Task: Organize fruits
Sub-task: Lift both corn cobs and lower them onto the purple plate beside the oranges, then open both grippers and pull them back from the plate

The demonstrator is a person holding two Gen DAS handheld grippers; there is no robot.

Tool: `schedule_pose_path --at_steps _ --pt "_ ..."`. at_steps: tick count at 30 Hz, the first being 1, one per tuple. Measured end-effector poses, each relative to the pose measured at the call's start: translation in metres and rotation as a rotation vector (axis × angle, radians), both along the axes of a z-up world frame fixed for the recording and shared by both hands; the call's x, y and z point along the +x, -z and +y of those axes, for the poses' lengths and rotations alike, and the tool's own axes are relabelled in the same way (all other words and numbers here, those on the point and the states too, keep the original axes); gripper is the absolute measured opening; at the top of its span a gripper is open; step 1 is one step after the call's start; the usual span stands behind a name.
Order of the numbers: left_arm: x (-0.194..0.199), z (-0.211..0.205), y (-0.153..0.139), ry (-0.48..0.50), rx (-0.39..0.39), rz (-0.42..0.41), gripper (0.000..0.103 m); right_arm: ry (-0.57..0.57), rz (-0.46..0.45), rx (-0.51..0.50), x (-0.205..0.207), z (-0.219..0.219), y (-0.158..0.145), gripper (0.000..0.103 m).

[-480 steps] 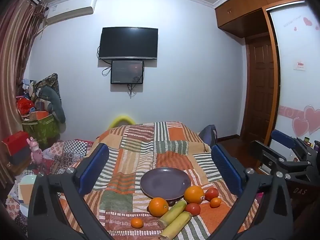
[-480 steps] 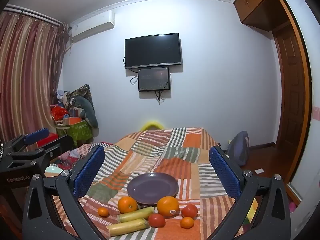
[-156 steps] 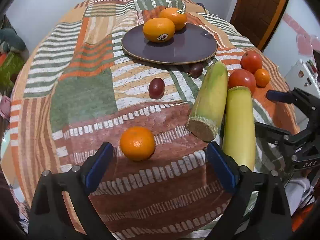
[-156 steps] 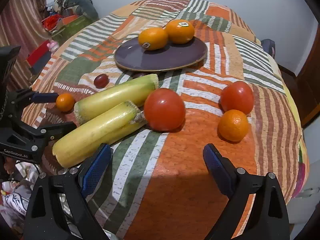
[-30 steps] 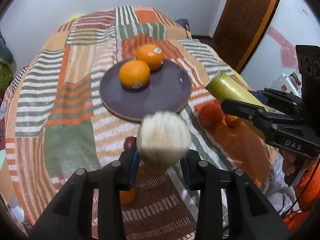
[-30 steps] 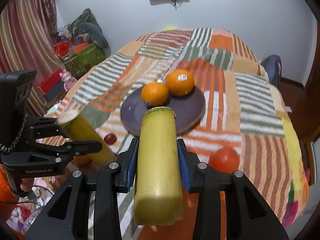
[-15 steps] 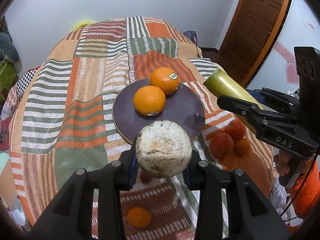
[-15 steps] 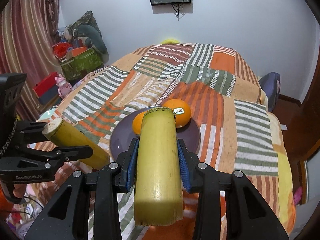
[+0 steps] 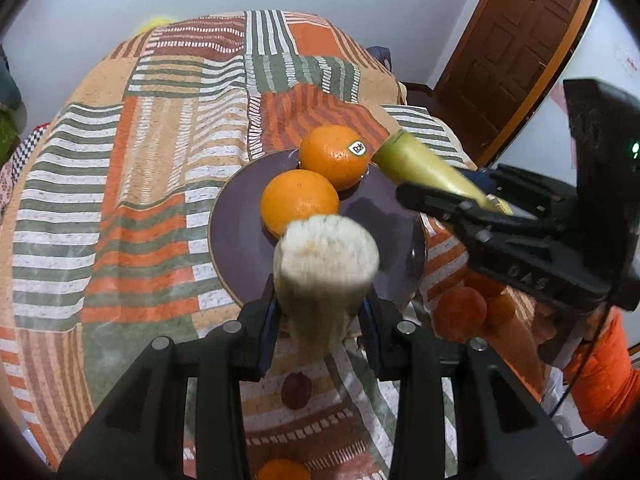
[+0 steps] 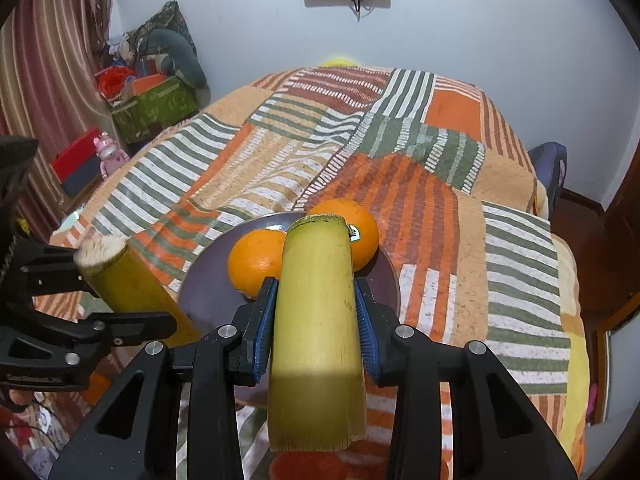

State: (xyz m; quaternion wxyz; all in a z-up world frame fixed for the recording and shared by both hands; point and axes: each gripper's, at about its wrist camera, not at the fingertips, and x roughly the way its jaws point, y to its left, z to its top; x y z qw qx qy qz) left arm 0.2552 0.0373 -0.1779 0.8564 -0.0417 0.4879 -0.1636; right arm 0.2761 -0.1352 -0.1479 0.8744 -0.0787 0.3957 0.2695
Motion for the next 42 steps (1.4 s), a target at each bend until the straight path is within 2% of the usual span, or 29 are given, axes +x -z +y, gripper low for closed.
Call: schedule_pose_path --at_steps 12,17,19,24,33,42 --pt "0.027 0.022 0.012 -0.054 -0.103 0.025 0.037 -0.033 0.001 -0.019 0.021 0.013 0.009 0.034" --pt "0.036 0.026 0.016 -0.117 -0.023 0.004 0.044 -0.039 0.011 -0.011 0.028 0.017 0.013 0.034" --pt "0.04 0.029 0.019 -0.122 -0.04 0.016 0.044 -0.044 0.007 -0.012 0.028 0.02 0.015 0.034" --pt "0.042 0.022 0.028 -0.1 0.033 0.017 0.043 -0.068 0.017 -0.025 0.029 0.026 0.019 0.034" --pt "0.041 0.022 0.031 -0.106 0.04 0.019 0.043 -0.072 0.045 -0.035 0.031 0.025 0.024 0.034" --pt "0.024 0.024 0.009 -0.12 0.085 -0.025 0.044 -0.042 0.002 -0.009 0.017 0.012 -0.001 0.035"
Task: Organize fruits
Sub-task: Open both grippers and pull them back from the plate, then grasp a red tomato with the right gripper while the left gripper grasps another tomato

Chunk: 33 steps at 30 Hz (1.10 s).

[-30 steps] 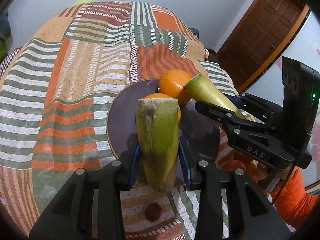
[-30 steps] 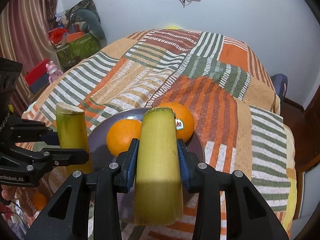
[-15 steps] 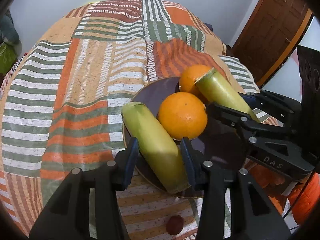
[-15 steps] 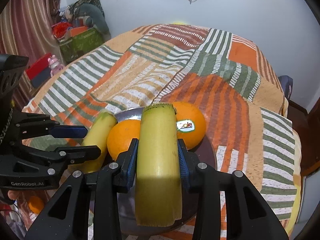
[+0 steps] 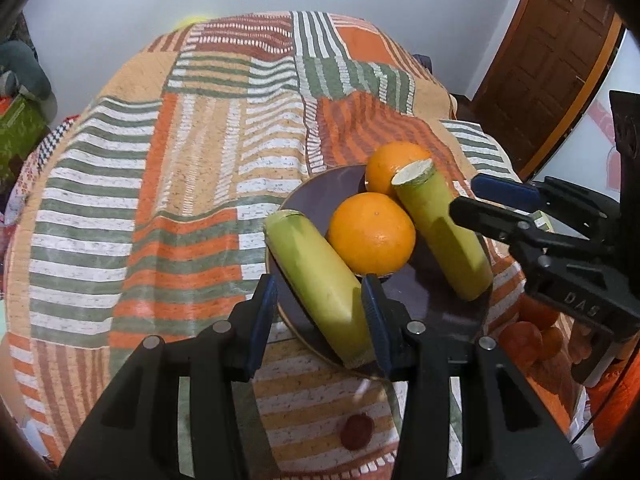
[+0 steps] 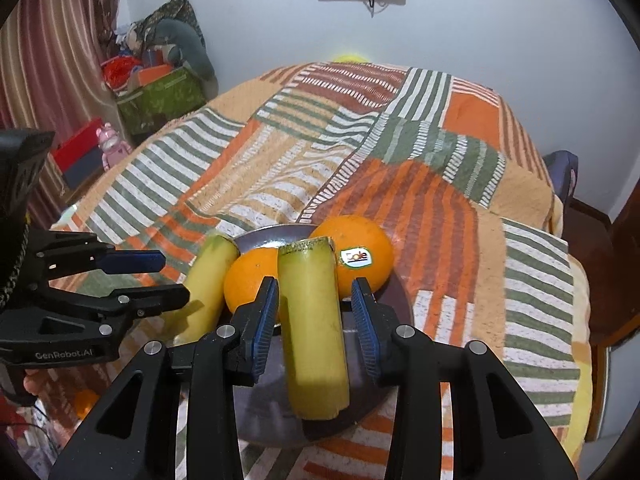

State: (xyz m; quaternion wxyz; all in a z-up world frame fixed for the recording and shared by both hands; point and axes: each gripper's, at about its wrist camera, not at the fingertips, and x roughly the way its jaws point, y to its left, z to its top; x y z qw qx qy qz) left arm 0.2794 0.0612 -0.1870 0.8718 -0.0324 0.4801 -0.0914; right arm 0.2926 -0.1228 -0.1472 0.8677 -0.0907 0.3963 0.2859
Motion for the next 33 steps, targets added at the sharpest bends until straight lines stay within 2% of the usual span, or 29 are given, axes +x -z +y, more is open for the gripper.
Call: schedule_pose_path --at_steps 4,10,14,16,18,23,31,33 --pt "-0.02 -0.001 -0.02 0.0 0.034 -0.051 0.045 0.026 -0.017 0.009 -0.013 -0.012 -0.012 0.036" --pt "-0.05 -0.002 -0.046 -0.022 0.077 -0.123 0.058 0.065 -0.059 -0.002 -0.039 -0.033 -0.028 0.041" --pt "-0.066 -0.002 -0.058 -0.036 0.091 -0.151 0.068 0.097 -0.072 0.001 -0.056 -0.05 -0.034 0.053" --pt "-0.074 -0.003 -0.062 -0.042 0.091 -0.157 0.072 0.109 -0.077 0.0 -0.065 -0.057 -0.035 0.055" --pt "-0.08 -0.005 -0.062 -0.04 0.092 -0.155 0.078 0.12 -0.076 -0.006 -0.073 -0.062 -0.032 0.056" --pt "-0.09 -0.025 -0.055 -0.005 0.122 -0.133 0.08 0.151 -0.045 -0.015 -0.085 -0.079 -0.019 0.056" --pt "-0.089 -0.074 -0.035 0.093 0.109 -0.083 0.081 0.21 0.035 -0.031 -0.086 -0.105 0.009 0.056" --pt "-0.087 -0.087 -0.03 0.111 0.1 -0.07 0.084 0.222 0.055 -0.03 -0.085 -0.11 0.016 0.056"
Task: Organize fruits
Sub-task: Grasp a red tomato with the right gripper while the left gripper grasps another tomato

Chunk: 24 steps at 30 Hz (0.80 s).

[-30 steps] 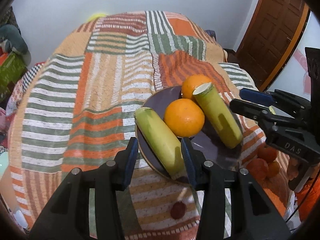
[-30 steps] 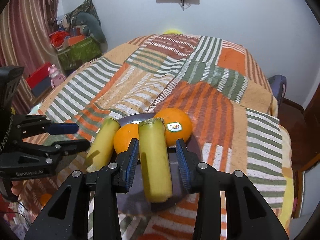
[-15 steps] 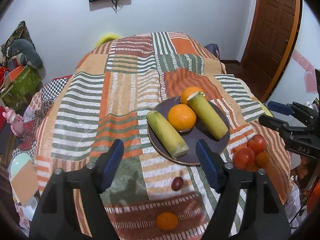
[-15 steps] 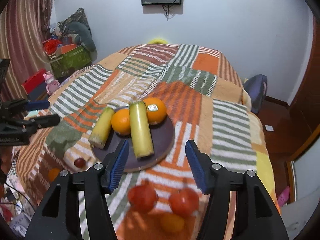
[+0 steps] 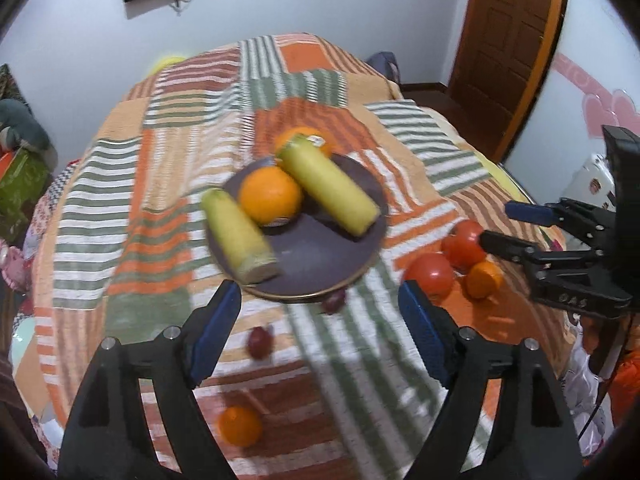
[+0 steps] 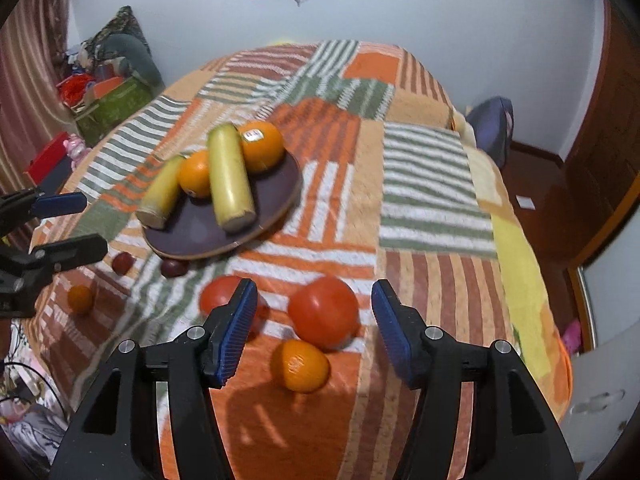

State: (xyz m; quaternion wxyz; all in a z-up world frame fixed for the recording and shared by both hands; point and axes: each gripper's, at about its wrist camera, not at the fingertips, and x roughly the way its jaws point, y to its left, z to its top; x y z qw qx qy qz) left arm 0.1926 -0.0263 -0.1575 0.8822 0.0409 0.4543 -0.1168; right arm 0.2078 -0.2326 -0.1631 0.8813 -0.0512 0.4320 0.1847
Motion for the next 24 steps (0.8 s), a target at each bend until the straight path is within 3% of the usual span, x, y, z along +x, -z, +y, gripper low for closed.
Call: schedule_pose_path --at_steps 16,20,24 --pt "0.03 -0.051 0.039 0.075 -0.049 0.081 0.085 0.008 0.111 0.049 0.017 -0.004 0.034 0.056" --pt "0.033 -0.059 0.044 0.102 -0.056 0.096 0.085 -0.008 0.133 0.059 0.017 -0.004 0.041 0.047" --pt "0.035 -0.062 0.05 0.109 -0.07 0.124 0.085 0.015 0.117 0.069 0.015 -0.01 0.037 0.047"
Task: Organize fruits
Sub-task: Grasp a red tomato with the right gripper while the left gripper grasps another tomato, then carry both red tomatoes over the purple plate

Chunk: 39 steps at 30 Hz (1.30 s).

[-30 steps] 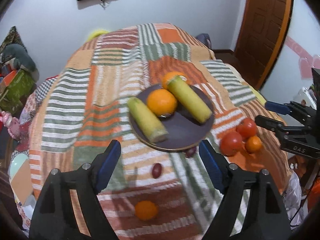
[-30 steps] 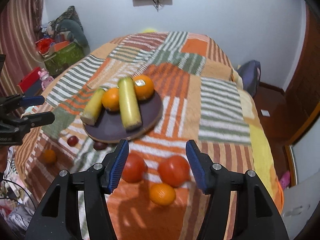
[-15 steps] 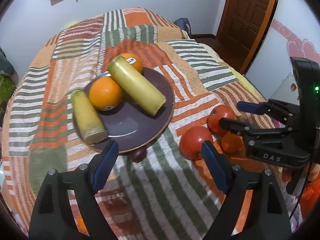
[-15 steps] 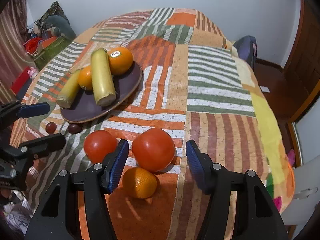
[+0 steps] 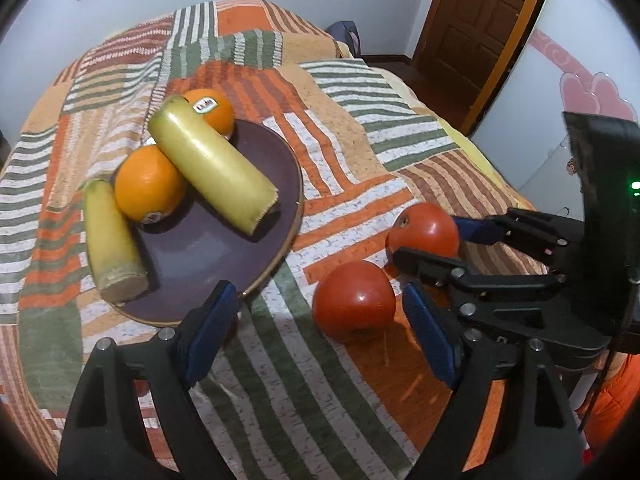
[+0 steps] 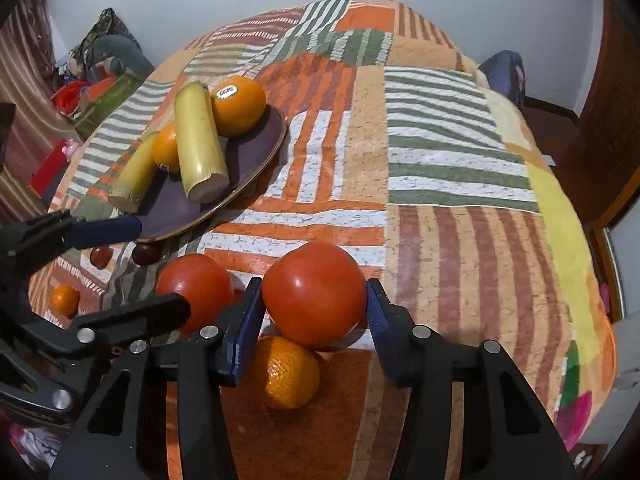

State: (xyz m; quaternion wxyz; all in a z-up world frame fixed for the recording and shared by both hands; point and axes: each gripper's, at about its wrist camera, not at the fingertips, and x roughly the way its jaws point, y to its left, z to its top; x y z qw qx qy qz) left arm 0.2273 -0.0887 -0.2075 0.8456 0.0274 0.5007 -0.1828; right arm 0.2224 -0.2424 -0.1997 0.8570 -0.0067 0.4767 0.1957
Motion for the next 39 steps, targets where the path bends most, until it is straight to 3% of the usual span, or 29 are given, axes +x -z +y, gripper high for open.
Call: schedule_pose_path --at_steps 8,10,12,16,23,33,39 --pt "0.001 -0.013 0.011 0.038 0.012 0.018 0.084 0.032 -0.037 0.015 -0.005 -0.015 -0.014 0.046" --pt "0.003 -0.016 0.014 0.045 0.008 0.03 0.077 0.039 -0.042 0.02 -0.006 -0.018 -0.016 0.046" --pt "0.005 -0.02 0.02 0.062 -0.001 0.061 0.06 0.043 -0.046 0.023 -0.006 -0.02 -0.018 0.046" --pt "0.007 -0.021 0.022 0.068 -0.004 0.069 0.048 0.044 -0.053 0.026 -0.006 -0.02 -0.02 0.046" --pt "0.007 -0.008 0.014 0.04 -0.039 0.071 0.047 0.032 -0.068 0.031 -0.006 -0.014 -0.024 0.046" --pt "0.007 0.037 -0.032 -0.064 -0.064 -0.048 0.047 -0.003 -0.105 0.042 0.003 0.004 -0.037 0.046" --pt "0.013 0.065 -0.041 -0.143 -0.052 -0.083 0.047 -0.037 -0.14 0.046 0.01 0.02 -0.047 0.046"
